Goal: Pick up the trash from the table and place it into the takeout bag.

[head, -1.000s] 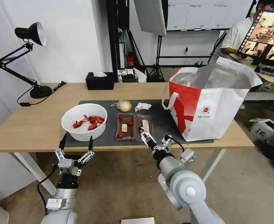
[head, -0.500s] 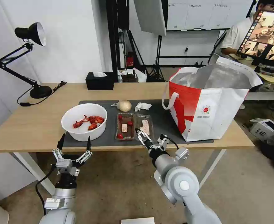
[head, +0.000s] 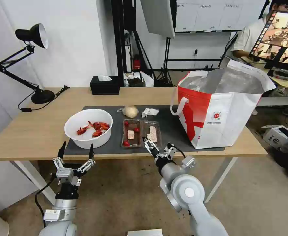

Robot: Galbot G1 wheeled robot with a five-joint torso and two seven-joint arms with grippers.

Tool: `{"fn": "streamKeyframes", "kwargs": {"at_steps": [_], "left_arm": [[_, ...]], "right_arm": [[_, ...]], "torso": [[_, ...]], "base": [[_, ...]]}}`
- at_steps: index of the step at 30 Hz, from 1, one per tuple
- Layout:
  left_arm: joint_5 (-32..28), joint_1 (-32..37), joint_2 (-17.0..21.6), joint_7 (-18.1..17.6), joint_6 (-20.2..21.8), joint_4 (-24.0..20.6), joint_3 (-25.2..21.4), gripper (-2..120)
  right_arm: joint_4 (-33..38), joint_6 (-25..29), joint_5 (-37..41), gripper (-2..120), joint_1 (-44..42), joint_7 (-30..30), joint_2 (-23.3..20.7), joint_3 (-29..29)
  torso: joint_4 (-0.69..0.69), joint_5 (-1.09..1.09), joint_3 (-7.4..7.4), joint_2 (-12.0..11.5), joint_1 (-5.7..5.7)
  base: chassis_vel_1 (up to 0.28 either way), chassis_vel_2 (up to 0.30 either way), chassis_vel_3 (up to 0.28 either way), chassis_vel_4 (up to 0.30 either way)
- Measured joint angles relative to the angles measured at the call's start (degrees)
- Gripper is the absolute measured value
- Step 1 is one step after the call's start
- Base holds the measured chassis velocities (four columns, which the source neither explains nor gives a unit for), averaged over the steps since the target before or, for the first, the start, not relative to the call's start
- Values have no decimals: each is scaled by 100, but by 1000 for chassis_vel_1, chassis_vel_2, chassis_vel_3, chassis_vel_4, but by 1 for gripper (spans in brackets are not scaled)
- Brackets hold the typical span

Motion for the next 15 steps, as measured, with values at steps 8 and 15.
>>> {"fn": "streamKeyframes", "kwargs": {"at_steps": [8, 15], "left_arm": [[0, -33, -37, 0, -3, 63, 5, 100], [-5, -51, -20, -1, -12, 83, 2, 100]], "right_arm": [[-87, 7, 2, 100, 130, -27, -15, 25], [-225, 11, 0, 100, 214, -59, 61, 28]], "torso": [[0, 0, 0, 0, 0], [0, 0, 0, 0, 0]], "base": [[0, 0, 0, 0], [0, 0, 0, 0]]}}
